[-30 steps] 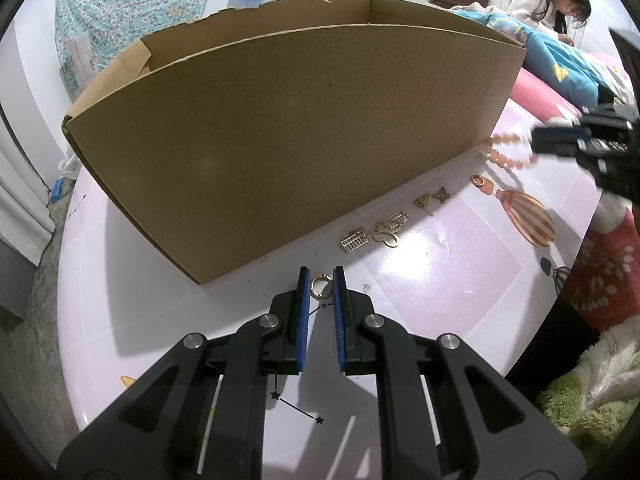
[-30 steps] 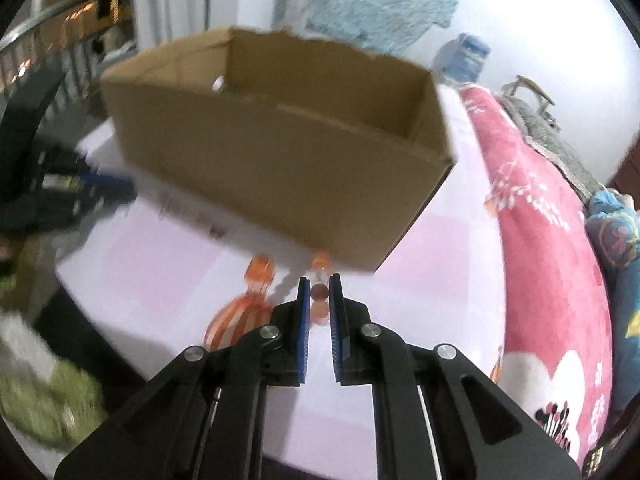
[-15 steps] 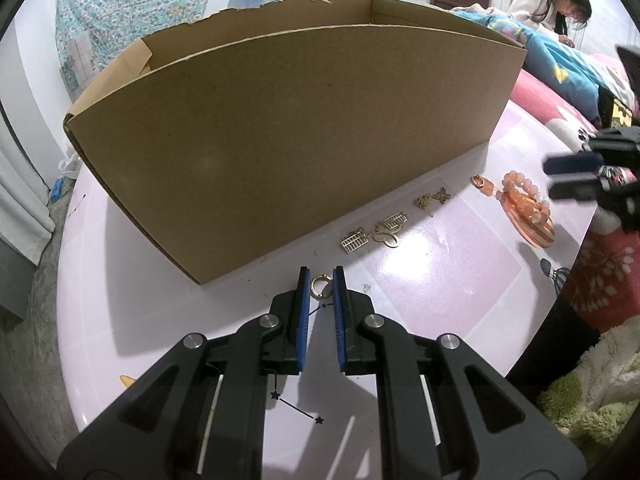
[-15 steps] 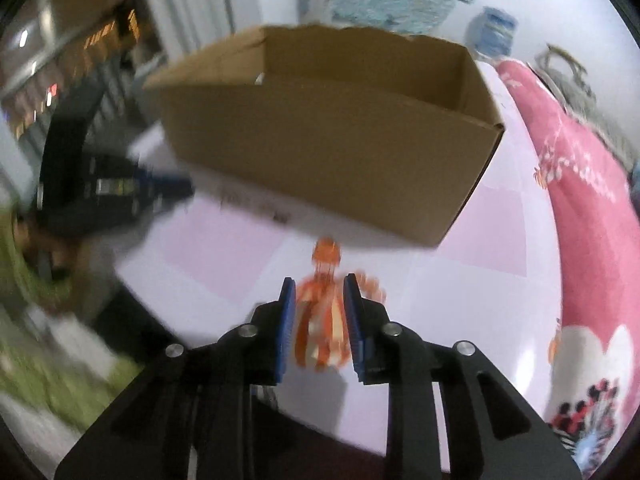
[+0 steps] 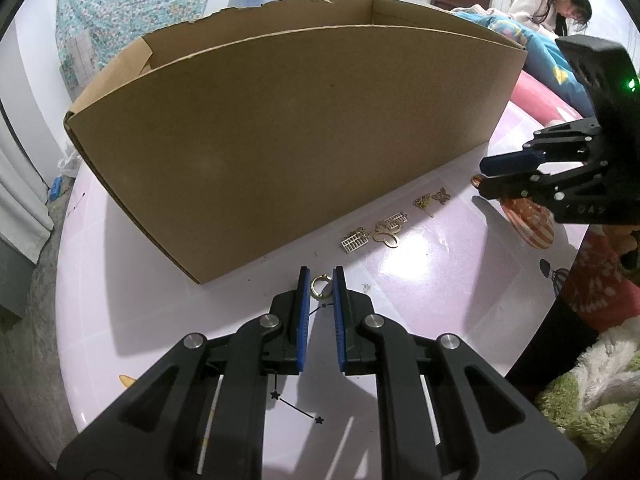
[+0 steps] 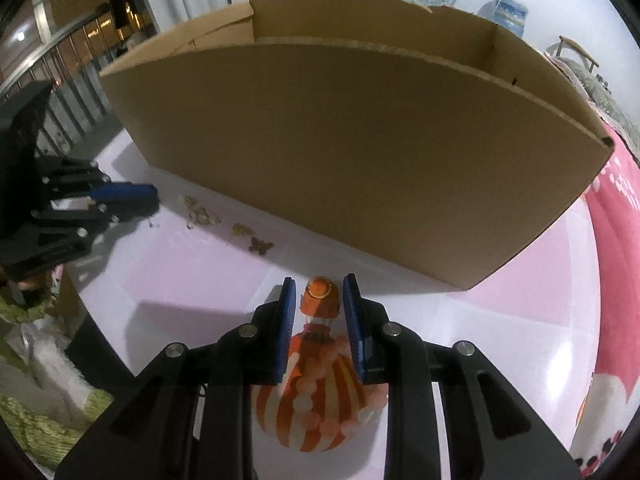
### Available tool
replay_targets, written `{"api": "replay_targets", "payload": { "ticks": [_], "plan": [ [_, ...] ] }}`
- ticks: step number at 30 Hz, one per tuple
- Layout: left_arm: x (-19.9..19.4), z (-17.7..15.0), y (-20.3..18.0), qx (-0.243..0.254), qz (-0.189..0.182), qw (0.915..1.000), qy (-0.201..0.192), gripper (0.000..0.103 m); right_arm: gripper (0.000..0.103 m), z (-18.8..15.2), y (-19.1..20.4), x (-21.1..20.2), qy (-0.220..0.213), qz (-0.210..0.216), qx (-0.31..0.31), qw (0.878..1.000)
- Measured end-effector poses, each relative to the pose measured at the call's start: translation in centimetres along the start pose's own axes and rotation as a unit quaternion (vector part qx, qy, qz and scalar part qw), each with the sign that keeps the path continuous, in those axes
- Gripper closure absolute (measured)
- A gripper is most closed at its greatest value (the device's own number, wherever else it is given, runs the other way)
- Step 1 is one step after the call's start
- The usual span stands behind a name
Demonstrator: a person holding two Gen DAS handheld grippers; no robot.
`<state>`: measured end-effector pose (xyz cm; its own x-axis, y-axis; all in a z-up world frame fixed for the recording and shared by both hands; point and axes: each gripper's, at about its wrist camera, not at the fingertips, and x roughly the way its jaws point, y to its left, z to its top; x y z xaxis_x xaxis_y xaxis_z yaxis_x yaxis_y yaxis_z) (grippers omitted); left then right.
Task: Organize jewelry
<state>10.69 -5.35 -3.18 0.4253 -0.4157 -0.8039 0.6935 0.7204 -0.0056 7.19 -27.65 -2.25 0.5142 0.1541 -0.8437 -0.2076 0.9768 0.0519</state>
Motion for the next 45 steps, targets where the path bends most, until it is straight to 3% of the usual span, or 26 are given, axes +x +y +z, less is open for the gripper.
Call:
{"api": "replay_targets", "payload": {
  "ticks": [6, 35, 40, 45],
  "plan": [
    [0.0, -0.1, -0.1, 0.003, 0.000, 1.0000, 0.000, 0.093, 0.093, 0.3, 0.4, 0.2, -0.001, 0.006, -0.007, 1.000],
    [-1.1, -0.7, -0.2, -0.005, -0.013, 0.9999, -0.001, 0.093, 0.093, -0.5, -0.2, -2.1, -0.056, 0.018, 0.039, 0.998],
    [-1.0, -0.3, -0.1, -0.007, -0.003, 0.9999, -0.008, 0.087, 0.093, -0.8, 0.3, -2.4, -0.063, 0.024, 0.041, 0.997],
    [0.0, 0.0, -0.2, 0.002, -0.004, 1.0000, 0.007, 0.086, 0.093, -1.1, 0.6, -2.7, -0.070, 0.027, 0.046, 0.996]
  ]
}}
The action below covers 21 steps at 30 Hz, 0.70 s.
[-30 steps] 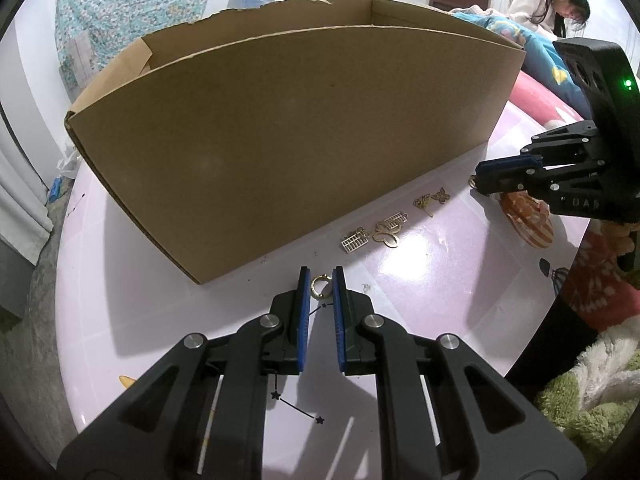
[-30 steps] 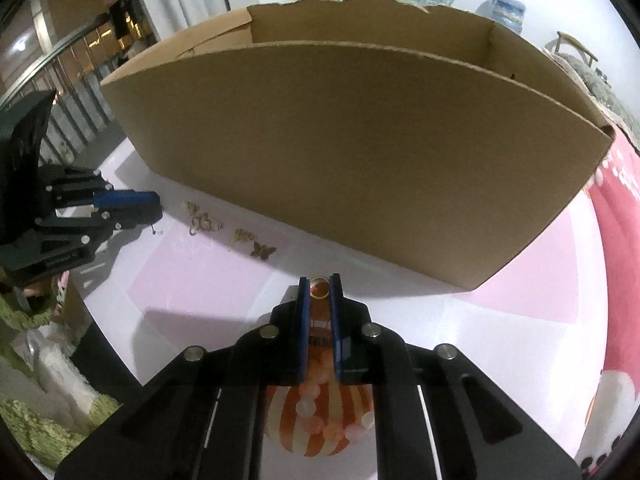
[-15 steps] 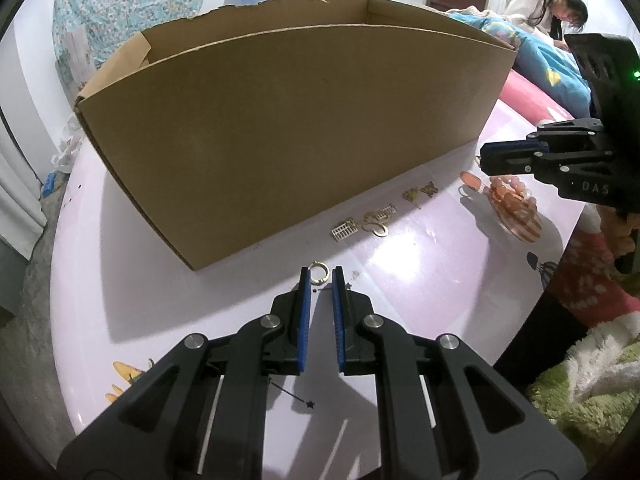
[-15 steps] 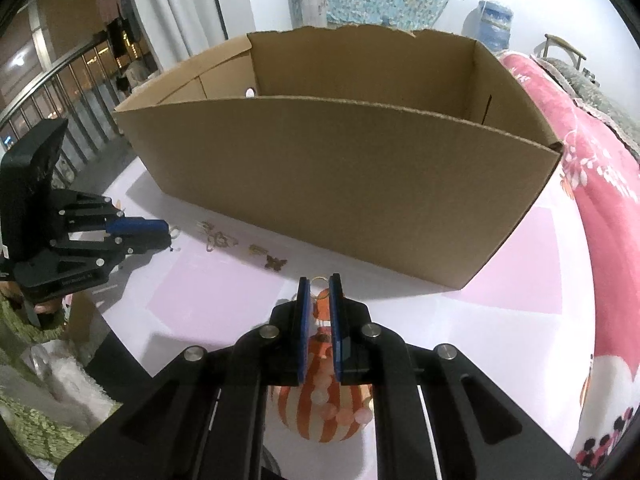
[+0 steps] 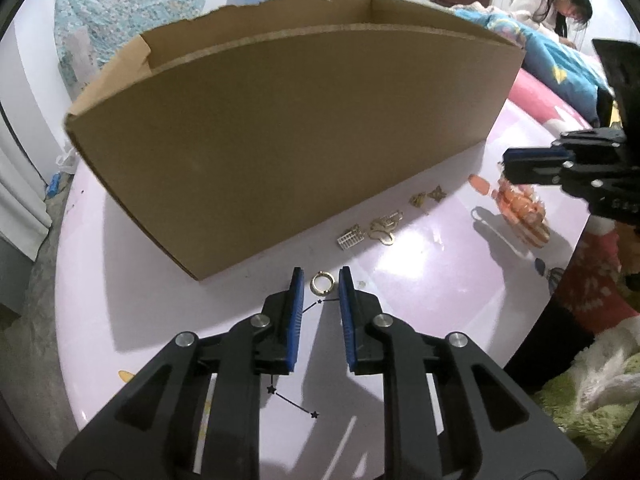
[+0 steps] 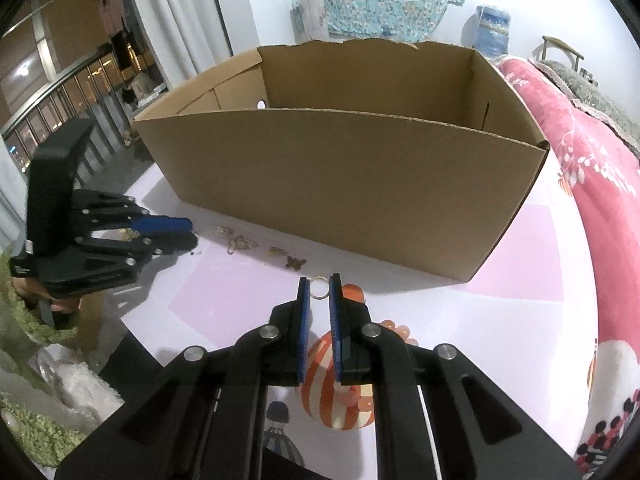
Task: Organize jewelry
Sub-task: 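Carry the gold ring into the box and open the left gripper while the right tool follows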
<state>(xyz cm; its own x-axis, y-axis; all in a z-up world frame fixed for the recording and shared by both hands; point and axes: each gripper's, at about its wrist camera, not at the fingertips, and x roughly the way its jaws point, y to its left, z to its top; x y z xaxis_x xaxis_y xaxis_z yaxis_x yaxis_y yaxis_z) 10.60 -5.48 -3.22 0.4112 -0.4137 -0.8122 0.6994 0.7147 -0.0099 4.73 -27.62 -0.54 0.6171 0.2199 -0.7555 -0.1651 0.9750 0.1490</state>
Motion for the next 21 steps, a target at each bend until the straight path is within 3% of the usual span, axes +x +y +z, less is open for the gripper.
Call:
{"api": "replay_targets", "payload": {
  "ticks": [4, 6, 16, 21],
  "plan": [
    [0.0, 0.0, -0.2, 0.010, 0.005, 0.9999, 0.000, 0.087, 0.093, 0.0, -0.2, -0.1, -0.006, 0.004, 0.005, 1.000],
    [0.1, 0.1, -0.4, 0.013, 0.011, 0.9999, 0.000, 0.092, 0.093, 0.0, -0.2, 0.0, -0.007, 0.005, 0.006, 1.000],
    [-0.2, 0.1, -1.2, 0.029, 0.025, 0.9993, -0.001, 0.094, 0.093, 0.0, -0.3, -0.4, -0.016, 0.011, 0.008, 1.000],
    [-2.1, 0.1, -1.6, 0.024, 0.023, 0.9993, -0.014, 0.094, 0.093, 0.3, 0.0, -1.2, -0.026, 0.013, 0.004, 1.000]
  ]
}}
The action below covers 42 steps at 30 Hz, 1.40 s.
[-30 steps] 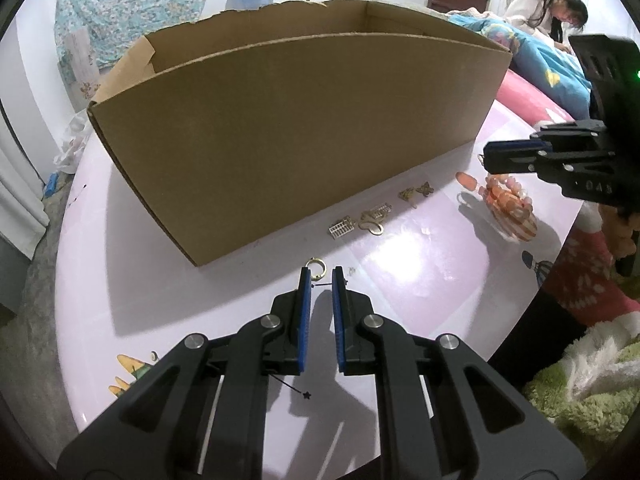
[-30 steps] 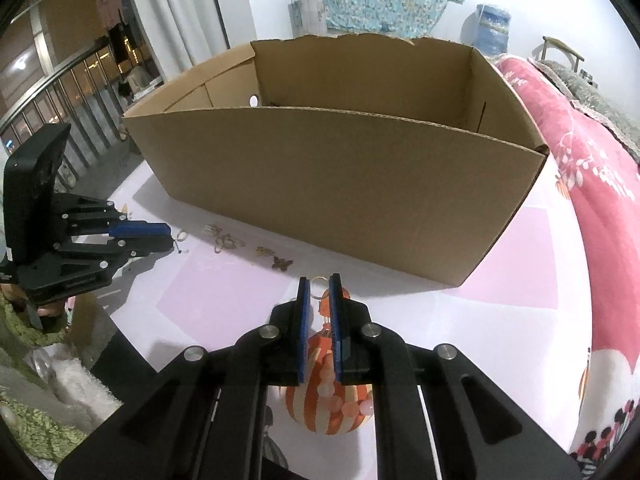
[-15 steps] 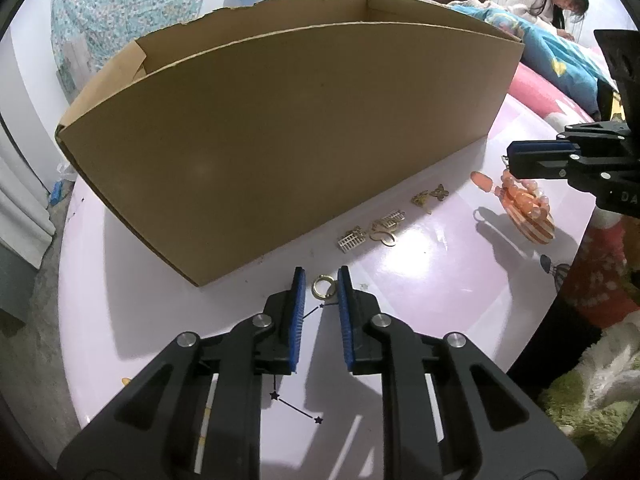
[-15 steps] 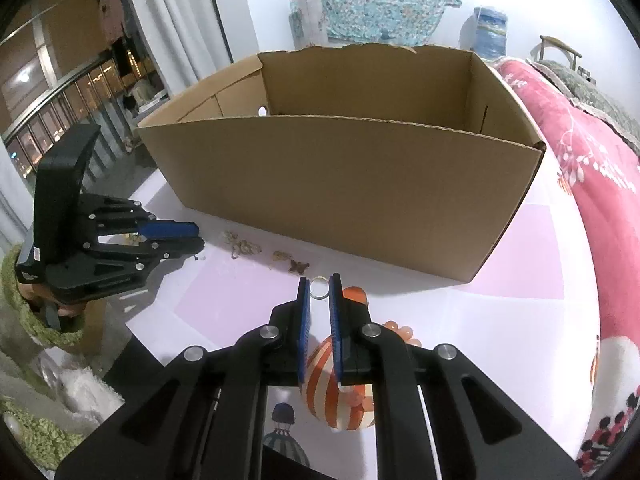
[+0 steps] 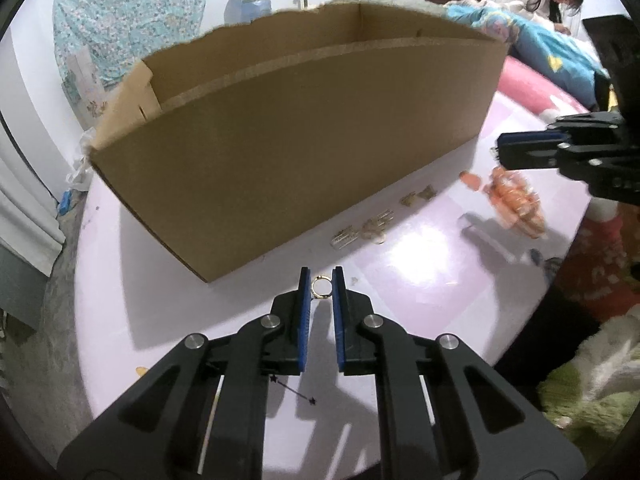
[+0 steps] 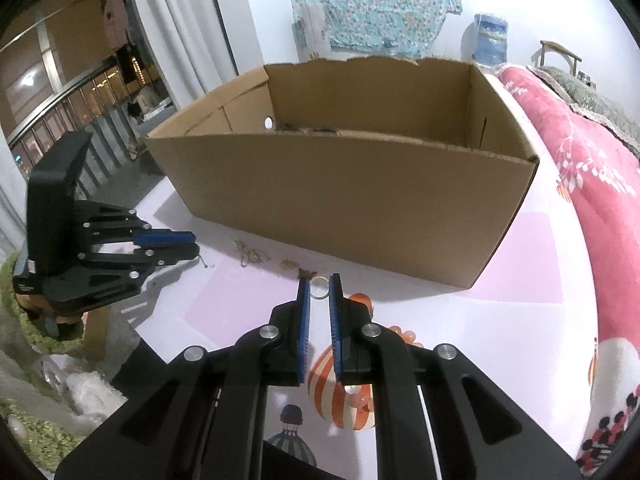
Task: Organize jewelry
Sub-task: 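Carry the gold ring into the box and open the left gripper while the right tool follows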
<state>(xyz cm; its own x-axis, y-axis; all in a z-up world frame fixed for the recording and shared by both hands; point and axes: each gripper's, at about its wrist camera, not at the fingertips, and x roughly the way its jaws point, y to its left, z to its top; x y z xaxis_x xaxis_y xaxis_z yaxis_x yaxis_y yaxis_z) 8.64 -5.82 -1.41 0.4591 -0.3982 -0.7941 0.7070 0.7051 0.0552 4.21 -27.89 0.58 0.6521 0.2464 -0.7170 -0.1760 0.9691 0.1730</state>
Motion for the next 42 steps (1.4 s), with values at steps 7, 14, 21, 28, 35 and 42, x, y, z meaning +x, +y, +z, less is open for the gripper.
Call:
{"api": "replay_targets", "payload": {
  "ticks": [7, 14, 21, 28, 35, 42],
  "plan": [
    [-6.9, 2.9, -1.0, 0.011, -0.016, 0.9966, -0.080, 0.094, 0.093, 2.5, 0.9, -3.6, -0.053, 0.004, -0.013, 0.999],
    [-8.8, 8.5, -1.3, 0.013, -0.032, 0.9879, -0.151, 0.093, 0.093, 6.8, 0.5, -5.9, -0.118, -0.009, -0.036, 0.992],
    [-0.7, 13.2, -0.1, -0.040, -0.065, 0.9946, -0.071, 0.093, 0.093, 9.8, -2.7, -0.5, -0.054, -0.004, -0.003, 0.999],
    [4.6, 14.7, 1.7, -0.097, -0.107, 0.9895, -0.003, 0.093, 0.093, 11.6, -5.4, 3.4, 0.016, -0.015, 0.034, 0.999],
    [5.3, 15.0, 2.0, -0.119, -0.119, 0.9857, 0.001, 0.081, 0.092, 12.0, -6.7, 2.8, 0.005, -0.012, 0.055, 0.998],
    [4.9, 14.6, 3.0, -0.138, -0.117, 0.9835, -0.006, 0.081, 0.092, 12.0, -7.5, 1.0, -0.022, -0.015, 0.072, 0.997]
  ]
}}
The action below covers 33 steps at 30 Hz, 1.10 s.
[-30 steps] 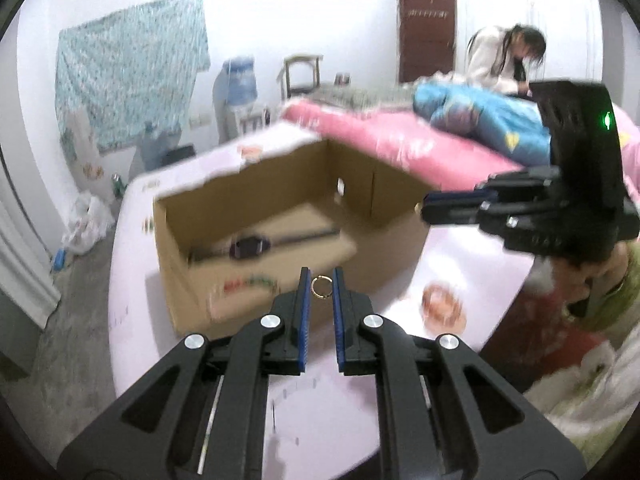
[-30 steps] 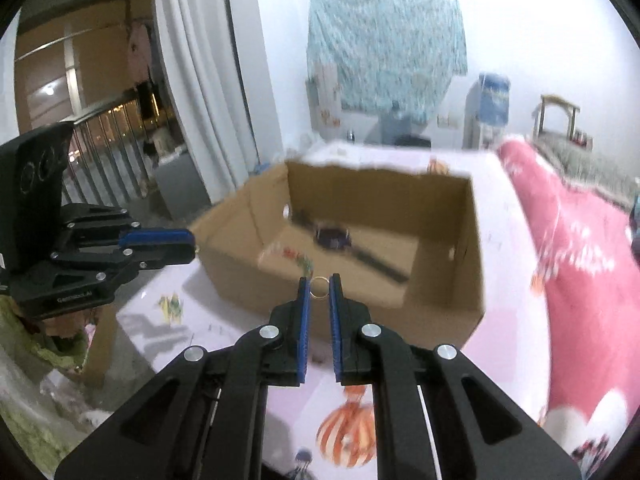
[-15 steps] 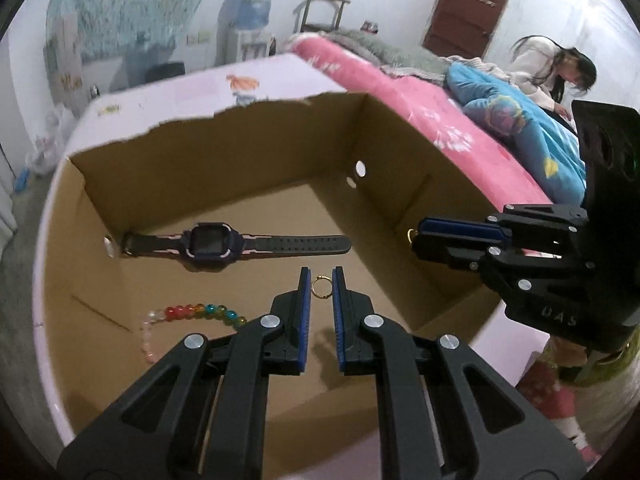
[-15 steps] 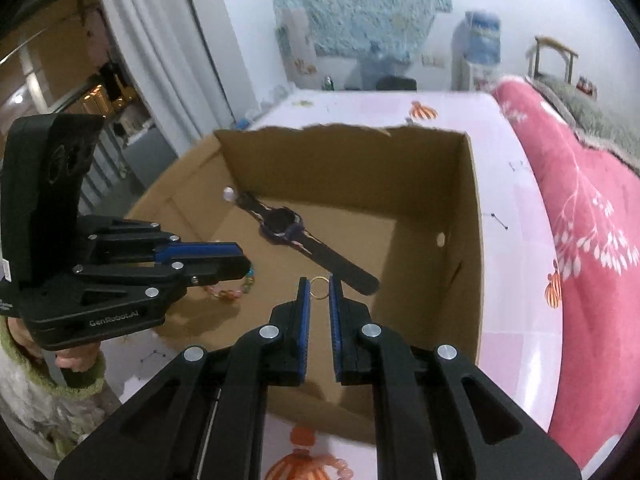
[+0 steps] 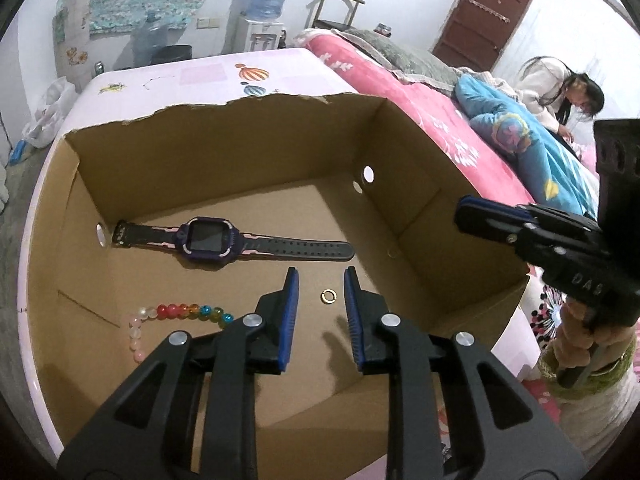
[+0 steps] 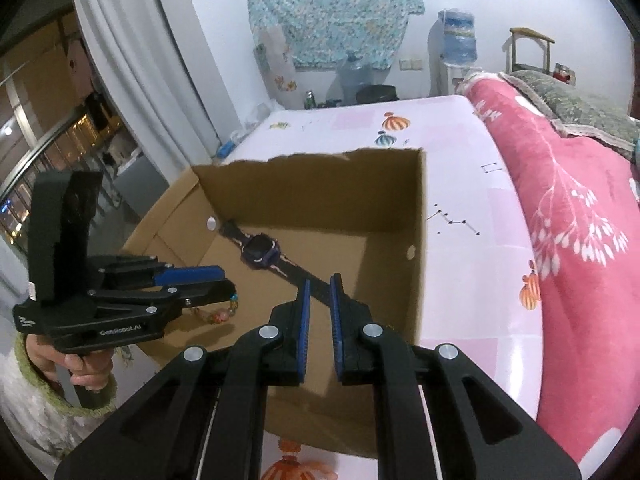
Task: Organize jewelry
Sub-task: 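Carry the gold ring into the box and open the left gripper while the right tool follows, then withdraw both grippers from the box back to the charm row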
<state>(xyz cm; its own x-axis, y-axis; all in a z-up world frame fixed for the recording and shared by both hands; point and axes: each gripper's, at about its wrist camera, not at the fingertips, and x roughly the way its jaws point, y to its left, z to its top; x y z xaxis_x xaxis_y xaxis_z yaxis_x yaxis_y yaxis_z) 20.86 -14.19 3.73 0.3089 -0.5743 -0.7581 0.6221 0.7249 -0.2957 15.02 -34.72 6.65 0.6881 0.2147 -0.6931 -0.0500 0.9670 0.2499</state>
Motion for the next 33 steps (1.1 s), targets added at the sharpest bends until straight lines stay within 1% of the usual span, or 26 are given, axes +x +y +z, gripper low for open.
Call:
{"api": "replay_targets", "payload": {
  "ticks": [1, 3, 7, 9, 13, 15, 16, 18, 20, 22, 24, 29, 33],
  "plan": [
    [-0.1, -0.1, 0.2, -0.004, 0.000, 1.0000, -0.001, 0.081, 0.091, 0.0, -0.1, -0.3, -0.004, -0.001, 0.003, 1.000],
    [-0.3, -0.3, 0.3, -0.008, -0.002, 1.0000, -0.003, 0.081, 0.082, -0.1, -0.4, -1.0, -0.014, -0.001, 0.013, 1.000],
    [-1.1, -0.9, 0.5, -0.019, -0.006, 0.9997, -0.013, 0.079, 0.076, -0.5, -0.5, -2.4, -0.032, 0.003, 0.023, 0.999],
    [-1.7, -1.1, 0.6, -0.021, -0.007, 0.9995, -0.022, 0.072, 0.067, -0.7, -0.5, -3.3, -0.044, 0.009, 0.029, 0.999],
    [-3.7, -1.6, 0.6, -0.020, 0.000, 0.9987, -0.046, 0.063, 0.056, -1.3, 0.1, -4.5, -0.058, 0.022, 0.040, 0.997],
    [-4.9, -1.7, 0.5, -0.020, 0.005, 0.9983, -0.055, 0.055, 0.048, -1.4, 0.5, -4.8, -0.063, 0.027, 0.041, 0.997],
    [-5.5, -1.8, 0.4, -0.020, 0.009, 0.9981, -0.058, 0.053, 0.046, -1.6, 0.8, -5.1, -0.067, 0.030, 0.042, 0.996],
    [-6.9, -2.1, 0.2, -0.015, 0.018, 0.9973, -0.070, 0.045, 0.040, -1.7, 1.1, -5.5, -0.072, 0.038, 0.045, 0.996],
    [-8.4, -2.5, -0.1, -0.007, 0.028, 0.9961, -0.084, 0.039, 0.038, -1.9, 1.5, -5.9, -0.078, 0.046, 0.048, 0.995],
    [-10.2, -3.1, -0.5, 0.002, 0.039, 0.9943, -0.099, 0.036, 0.037, -2.1, 1.8, -6.4, -0.084, 0.054, 0.049, 0.994],
    [-11.5, -3.7, -0.7, 0.008, 0.045, 0.9930, -0.109, 0.030, 0.036, -2.5, 2.4, -7.2, -0.093, 0.064, 0.048, 0.992],
    [-14.7, -5.9, -1.3, 0.026, 0.065, 0.9892, -0.128, 0.023, 0.035, -3.4, 3.6, -8.4, -0.103, 0.080, 0.035, 0.991],
    [-16.1, -7.9, -1.5, 0.038, 0.073, 0.9882, -0.130, 0.020, 0.035, -4.4, 4.2, -8.9, -0.101, 0.089, 0.024, 0.991]
  ]
}}
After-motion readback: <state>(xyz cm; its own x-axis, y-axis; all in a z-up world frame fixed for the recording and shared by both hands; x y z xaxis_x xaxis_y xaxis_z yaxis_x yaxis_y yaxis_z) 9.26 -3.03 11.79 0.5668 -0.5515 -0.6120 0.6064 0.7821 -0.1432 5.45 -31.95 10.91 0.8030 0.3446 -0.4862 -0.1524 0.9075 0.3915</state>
